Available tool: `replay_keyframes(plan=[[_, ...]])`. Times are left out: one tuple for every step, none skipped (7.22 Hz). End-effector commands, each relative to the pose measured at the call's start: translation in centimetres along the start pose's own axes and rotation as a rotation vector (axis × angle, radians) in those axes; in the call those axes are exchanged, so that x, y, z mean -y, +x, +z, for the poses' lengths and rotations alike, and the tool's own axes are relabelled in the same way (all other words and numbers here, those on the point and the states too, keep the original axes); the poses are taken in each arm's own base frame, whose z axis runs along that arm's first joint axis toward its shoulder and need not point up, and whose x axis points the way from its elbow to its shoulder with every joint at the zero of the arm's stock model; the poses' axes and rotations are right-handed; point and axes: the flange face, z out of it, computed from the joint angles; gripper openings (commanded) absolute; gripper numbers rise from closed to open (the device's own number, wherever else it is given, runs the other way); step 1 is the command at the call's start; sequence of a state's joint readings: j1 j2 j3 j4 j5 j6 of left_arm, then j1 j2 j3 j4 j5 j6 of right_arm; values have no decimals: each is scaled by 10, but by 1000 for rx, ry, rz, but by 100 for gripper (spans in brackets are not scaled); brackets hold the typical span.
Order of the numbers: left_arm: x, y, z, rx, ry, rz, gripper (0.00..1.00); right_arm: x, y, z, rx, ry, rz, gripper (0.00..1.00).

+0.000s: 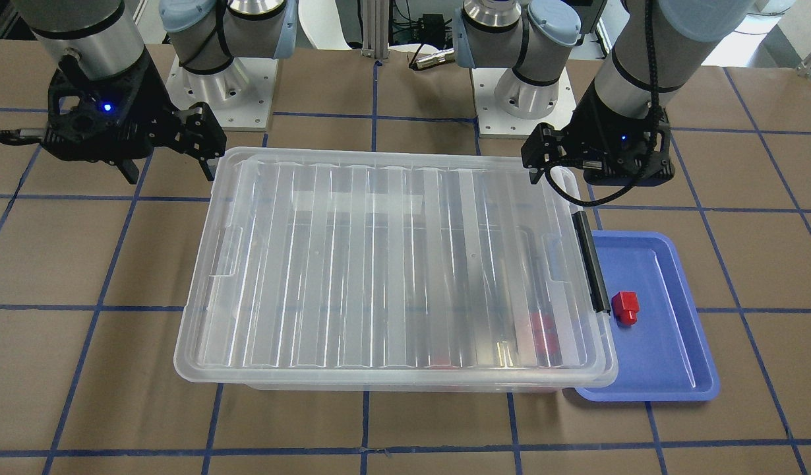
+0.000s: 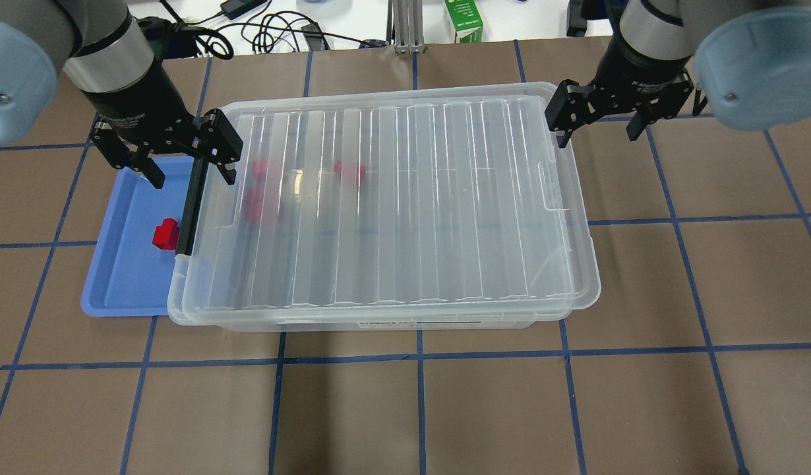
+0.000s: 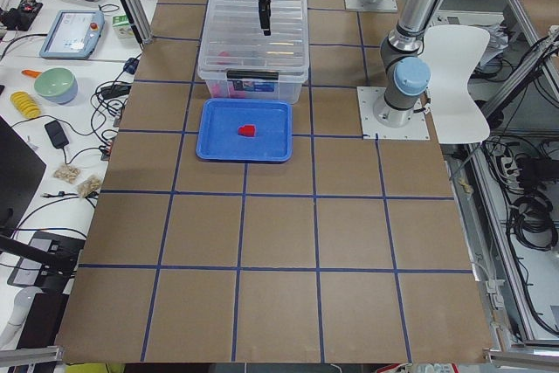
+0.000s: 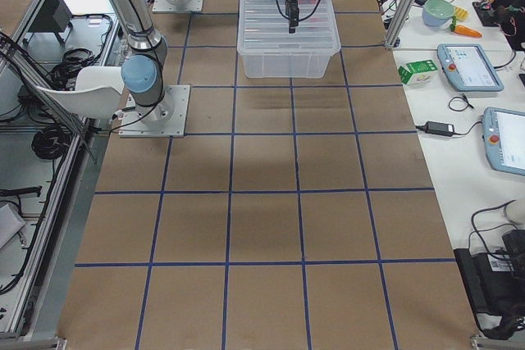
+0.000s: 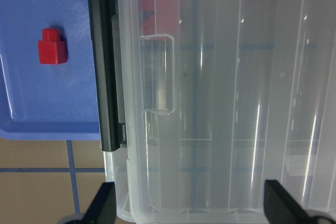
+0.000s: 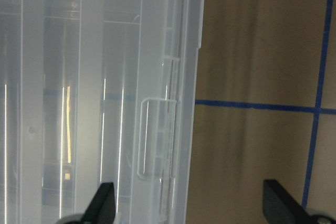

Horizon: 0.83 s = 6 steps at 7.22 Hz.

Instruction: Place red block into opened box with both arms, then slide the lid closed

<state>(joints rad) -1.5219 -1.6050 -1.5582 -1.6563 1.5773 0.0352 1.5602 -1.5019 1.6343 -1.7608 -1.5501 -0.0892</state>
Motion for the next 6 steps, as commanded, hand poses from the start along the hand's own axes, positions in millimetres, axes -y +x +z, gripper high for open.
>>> replay_keyframes(plan=[[-7,1,-4,0,1,1,100,2,14,67,-14,27,6,100],[-6,0,-4,0,4,1,100,3,25,79,-14,46,13,100],[-8,-2,-6,18,4,9,100,4,28,88,-9,32,18,100],[-8,-3,-8,18,7,7,100,5,30,92,-8,24,20,100],[-7,-1,-11,16,14,13,100,6,31,92,-9,25,20,100],[-8,0,-8,-1,11,9,100,6,32,95,-14,18,-1,100]])
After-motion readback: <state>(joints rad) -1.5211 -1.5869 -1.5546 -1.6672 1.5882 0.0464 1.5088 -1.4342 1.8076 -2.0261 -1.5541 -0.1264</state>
